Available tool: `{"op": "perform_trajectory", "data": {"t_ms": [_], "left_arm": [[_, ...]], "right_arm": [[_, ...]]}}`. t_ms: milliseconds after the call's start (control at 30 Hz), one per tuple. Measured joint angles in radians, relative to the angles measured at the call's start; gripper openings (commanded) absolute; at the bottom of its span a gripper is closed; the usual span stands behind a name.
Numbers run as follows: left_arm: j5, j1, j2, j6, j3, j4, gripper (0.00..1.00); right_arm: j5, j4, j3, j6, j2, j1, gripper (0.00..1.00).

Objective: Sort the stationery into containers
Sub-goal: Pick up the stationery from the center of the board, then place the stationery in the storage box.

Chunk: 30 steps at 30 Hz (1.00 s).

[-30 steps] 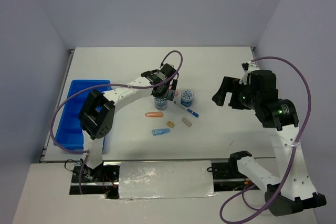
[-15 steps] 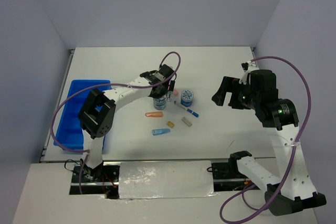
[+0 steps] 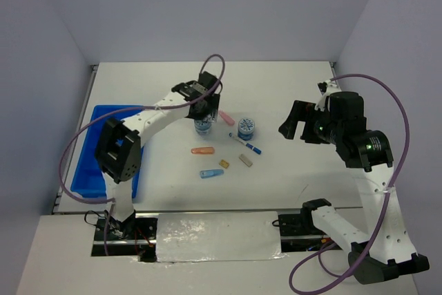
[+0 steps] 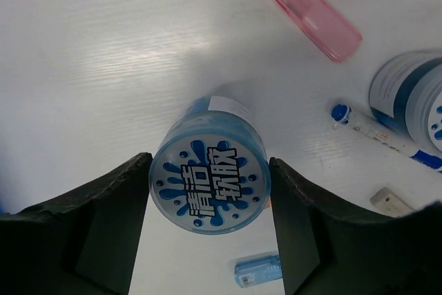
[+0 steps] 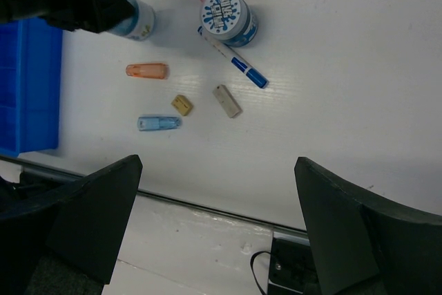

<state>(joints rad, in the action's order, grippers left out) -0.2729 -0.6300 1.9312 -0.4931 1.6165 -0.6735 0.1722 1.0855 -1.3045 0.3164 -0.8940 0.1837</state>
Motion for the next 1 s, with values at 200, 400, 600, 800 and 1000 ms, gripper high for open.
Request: {"op": "perform_trajectory", "data": {"t_ms": [200, 400, 600, 800, 1000], "left_arm": [[-0.039, 0.205, -0.175, -0.015, 0.101, -0.098, 0.00], [-0.109, 0.589, -0.334, -0.058, 0.116, -0.139, 0.00], [-0.048, 0.802, -0.314, -0.065, 0.021, -0.153, 0.00], [0.011, 0.850, -0.227, -0.061, 0.005, -0.146, 0.00], [0.044, 0.889, -0.171, -0.061, 0.023, -0.138, 0.00]], "right_arm": [[0.000, 0.000, -0.005, 0.000, 0.007, 0.000, 1.00], [0.007, 0.000, -0.005, 0.000, 0.009, 0.000, 1.00], [0.020, 0.000, -0.018, 0.001, 0.009, 0.000, 1.00], [0.024, 0.001, -0.017, 0.001, 0.023, 0.000, 1.00], [0.024, 0.004, -0.017, 0.001, 0.041, 0.000, 1.00]]}}
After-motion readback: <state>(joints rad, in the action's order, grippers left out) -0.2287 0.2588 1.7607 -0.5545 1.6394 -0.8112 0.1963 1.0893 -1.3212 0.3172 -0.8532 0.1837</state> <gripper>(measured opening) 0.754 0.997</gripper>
